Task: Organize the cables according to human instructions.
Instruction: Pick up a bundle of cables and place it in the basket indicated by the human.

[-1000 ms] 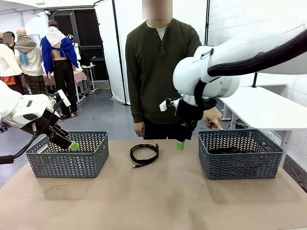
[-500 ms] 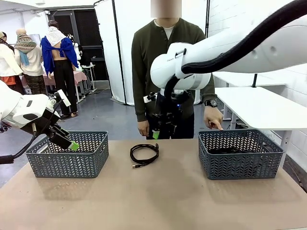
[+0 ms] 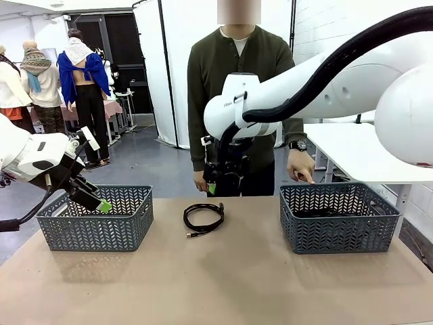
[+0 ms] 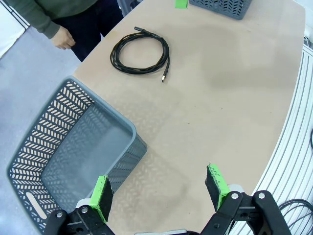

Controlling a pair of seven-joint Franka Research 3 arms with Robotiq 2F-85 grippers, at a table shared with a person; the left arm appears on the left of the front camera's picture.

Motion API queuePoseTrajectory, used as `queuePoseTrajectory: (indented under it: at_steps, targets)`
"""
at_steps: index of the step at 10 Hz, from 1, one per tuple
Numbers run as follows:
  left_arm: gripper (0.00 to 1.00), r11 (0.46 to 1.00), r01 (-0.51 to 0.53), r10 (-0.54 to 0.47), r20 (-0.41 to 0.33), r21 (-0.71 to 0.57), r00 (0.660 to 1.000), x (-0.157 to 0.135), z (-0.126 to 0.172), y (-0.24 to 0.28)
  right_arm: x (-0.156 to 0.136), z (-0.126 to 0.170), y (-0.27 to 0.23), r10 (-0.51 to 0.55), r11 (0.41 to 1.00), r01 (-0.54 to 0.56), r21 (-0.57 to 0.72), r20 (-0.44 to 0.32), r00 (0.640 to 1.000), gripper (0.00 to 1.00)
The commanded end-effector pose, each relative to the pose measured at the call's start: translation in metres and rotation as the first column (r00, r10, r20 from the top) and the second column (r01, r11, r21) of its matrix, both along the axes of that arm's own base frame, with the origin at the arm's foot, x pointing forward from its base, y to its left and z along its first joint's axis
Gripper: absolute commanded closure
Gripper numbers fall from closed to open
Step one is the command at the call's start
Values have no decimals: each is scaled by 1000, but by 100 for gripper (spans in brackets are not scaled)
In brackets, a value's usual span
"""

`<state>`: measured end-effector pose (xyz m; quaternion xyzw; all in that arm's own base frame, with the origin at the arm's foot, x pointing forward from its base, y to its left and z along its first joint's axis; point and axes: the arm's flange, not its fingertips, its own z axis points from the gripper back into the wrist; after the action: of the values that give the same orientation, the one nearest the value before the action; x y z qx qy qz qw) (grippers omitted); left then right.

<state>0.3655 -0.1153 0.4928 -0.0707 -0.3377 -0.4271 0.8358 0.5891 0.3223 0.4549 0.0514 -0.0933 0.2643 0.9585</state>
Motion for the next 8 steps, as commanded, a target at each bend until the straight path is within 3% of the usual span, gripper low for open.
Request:
queuePoseTrajectory:
  at_steps: [1, 8]
  targets:
    - [0, 1000, 1, -1, 0, -15, 1000, 2, -1, 1, 3, -5, 9, -60, 997, 62, -40, 44, 997, 0]
    - [0, 1000, 1, -1, 0, -15, 1000, 2, -1, 1, 2, -5, 2, -18, 1000, 18, -15, 15, 1000, 0]
